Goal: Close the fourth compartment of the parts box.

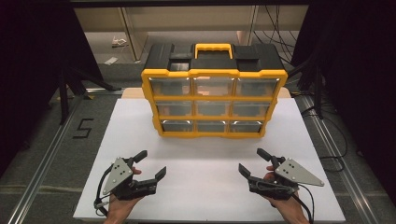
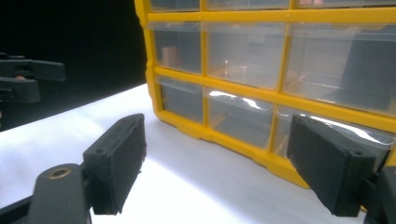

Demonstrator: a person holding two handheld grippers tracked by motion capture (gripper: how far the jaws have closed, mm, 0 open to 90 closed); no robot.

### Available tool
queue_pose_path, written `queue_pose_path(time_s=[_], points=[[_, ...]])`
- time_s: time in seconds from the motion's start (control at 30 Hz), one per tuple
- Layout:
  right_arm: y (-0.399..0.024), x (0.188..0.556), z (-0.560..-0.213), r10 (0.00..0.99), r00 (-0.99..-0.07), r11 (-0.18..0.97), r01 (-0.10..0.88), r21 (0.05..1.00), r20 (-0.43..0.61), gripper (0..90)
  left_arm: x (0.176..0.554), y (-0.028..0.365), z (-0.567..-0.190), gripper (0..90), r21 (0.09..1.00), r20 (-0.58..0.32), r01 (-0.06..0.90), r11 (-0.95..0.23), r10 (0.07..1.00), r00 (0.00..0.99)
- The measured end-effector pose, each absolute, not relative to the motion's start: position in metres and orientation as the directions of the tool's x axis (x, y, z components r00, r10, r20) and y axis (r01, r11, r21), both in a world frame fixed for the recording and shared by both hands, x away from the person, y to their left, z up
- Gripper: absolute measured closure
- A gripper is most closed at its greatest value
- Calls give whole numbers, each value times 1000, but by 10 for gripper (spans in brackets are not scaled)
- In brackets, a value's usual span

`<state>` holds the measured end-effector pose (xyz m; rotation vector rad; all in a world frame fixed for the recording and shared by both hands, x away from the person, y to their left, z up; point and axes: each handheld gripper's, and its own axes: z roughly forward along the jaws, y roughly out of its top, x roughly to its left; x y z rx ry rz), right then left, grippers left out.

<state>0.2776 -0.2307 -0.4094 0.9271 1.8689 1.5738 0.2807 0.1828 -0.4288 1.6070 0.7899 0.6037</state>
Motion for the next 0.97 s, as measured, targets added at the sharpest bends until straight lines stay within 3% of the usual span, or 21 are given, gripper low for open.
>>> queue_pose_path(time_s=[0.97], points=[[-231,274,-412,767,-641,95,152,984,24,181,282,181,-429,156,982,-39,165,-88,767,641]])
